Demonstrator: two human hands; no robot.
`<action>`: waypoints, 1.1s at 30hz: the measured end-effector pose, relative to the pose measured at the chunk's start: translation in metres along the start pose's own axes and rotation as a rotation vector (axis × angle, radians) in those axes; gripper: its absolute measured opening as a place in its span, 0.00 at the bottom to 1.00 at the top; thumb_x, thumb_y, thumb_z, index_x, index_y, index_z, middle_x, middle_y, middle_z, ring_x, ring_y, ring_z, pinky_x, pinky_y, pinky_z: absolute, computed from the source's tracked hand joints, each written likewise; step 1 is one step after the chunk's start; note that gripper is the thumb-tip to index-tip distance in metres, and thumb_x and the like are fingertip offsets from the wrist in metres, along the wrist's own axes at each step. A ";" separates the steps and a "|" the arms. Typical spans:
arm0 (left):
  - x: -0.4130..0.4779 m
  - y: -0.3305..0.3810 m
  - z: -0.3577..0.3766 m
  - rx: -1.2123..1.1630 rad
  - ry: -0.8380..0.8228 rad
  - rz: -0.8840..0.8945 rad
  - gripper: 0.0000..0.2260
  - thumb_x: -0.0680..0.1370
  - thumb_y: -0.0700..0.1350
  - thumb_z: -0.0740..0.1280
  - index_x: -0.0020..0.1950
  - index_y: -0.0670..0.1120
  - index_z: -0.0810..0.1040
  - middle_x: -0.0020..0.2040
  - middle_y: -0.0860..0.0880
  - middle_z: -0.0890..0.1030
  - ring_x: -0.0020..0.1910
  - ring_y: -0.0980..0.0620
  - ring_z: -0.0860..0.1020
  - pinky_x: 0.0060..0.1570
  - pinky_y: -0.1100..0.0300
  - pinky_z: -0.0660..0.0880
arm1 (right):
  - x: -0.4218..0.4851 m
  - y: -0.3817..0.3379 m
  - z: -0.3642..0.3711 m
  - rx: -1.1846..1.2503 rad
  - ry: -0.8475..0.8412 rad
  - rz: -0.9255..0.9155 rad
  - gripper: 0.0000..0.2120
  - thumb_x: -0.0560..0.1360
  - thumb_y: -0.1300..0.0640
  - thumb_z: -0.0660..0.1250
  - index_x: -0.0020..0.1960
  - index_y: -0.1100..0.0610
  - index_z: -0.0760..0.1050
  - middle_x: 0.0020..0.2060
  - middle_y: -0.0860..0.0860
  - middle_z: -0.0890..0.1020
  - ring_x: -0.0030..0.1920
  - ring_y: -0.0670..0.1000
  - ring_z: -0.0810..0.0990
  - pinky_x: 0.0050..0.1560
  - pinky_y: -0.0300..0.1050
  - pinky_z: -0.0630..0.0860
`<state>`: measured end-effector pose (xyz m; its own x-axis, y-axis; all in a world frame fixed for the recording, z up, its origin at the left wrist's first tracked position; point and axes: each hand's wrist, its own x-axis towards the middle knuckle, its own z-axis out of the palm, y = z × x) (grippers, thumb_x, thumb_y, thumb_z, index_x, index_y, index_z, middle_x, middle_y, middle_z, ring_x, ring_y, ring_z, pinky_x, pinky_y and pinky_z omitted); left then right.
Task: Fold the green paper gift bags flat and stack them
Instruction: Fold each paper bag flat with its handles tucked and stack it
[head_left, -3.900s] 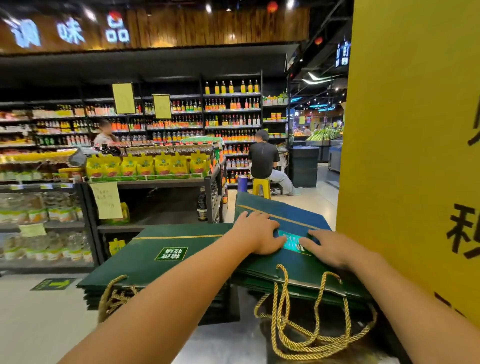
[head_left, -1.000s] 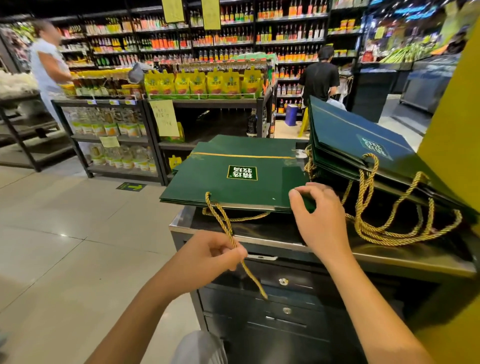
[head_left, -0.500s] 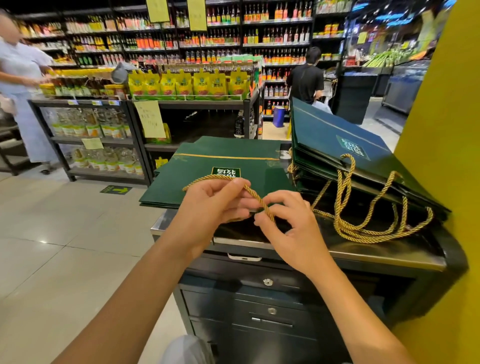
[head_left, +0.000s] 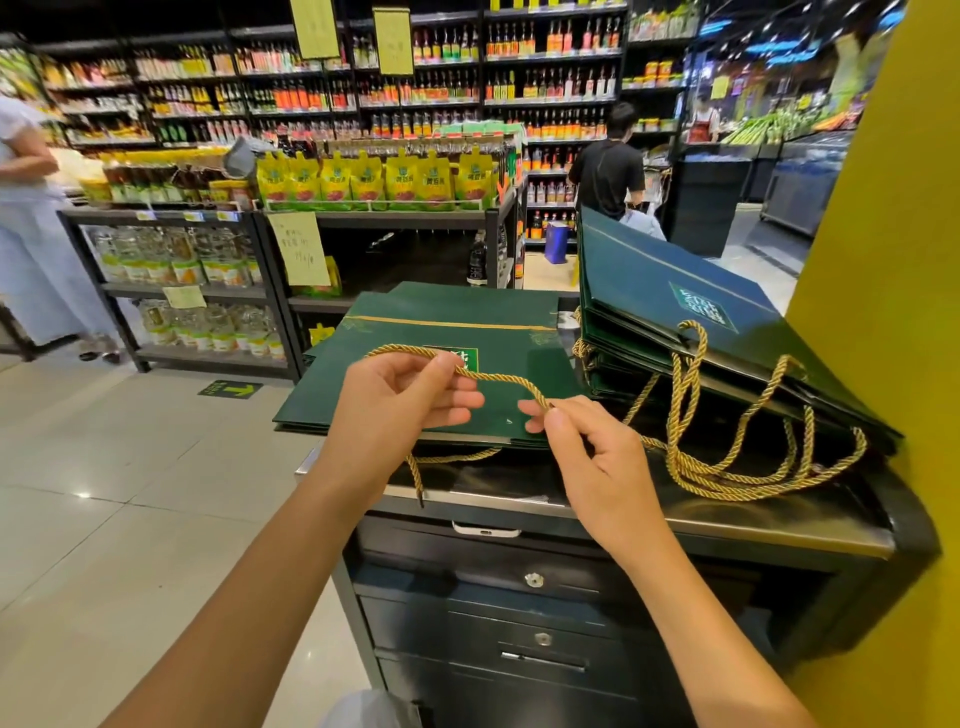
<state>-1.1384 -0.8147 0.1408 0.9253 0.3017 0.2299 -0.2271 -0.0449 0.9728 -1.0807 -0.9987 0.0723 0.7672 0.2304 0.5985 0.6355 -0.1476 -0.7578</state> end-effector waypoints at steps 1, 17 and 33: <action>-0.001 0.001 0.001 0.002 -0.008 0.005 0.09 0.82 0.43 0.68 0.55 0.38 0.82 0.45 0.43 0.87 0.46 0.45 0.87 0.47 0.56 0.84 | 0.000 0.000 0.000 0.006 0.000 0.003 0.16 0.81 0.46 0.57 0.58 0.44 0.82 0.46 0.43 0.82 0.55 0.48 0.80 0.58 0.45 0.75; 0.005 -0.002 0.018 0.206 -0.278 -0.069 0.08 0.77 0.40 0.73 0.57 0.45 0.83 0.40 0.50 0.85 0.34 0.56 0.77 0.32 0.64 0.73 | 0.001 0.002 -0.001 -0.176 -0.112 -0.075 0.11 0.83 0.50 0.64 0.53 0.51 0.84 0.43 0.42 0.81 0.49 0.49 0.77 0.51 0.54 0.74; 0.010 -0.006 0.027 0.339 -0.172 0.060 0.09 0.75 0.40 0.76 0.54 0.47 0.83 0.39 0.50 0.86 0.36 0.58 0.82 0.41 0.64 0.80 | -0.001 -0.012 -0.006 0.046 -0.005 0.028 0.09 0.75 0.59 0.75 0.52 0.54 0.76 0.43 0.45 0.82 0.48 0.49 0.81 0.50 0.35 0.76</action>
<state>-1.1201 -0.8368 0.1380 0.9574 0.1257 0.2602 -0.1962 -0.3783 0.9047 -1.0888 -1.0031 0.0820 0.7841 0.2318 0.5757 0.6091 -0.1093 -0.7855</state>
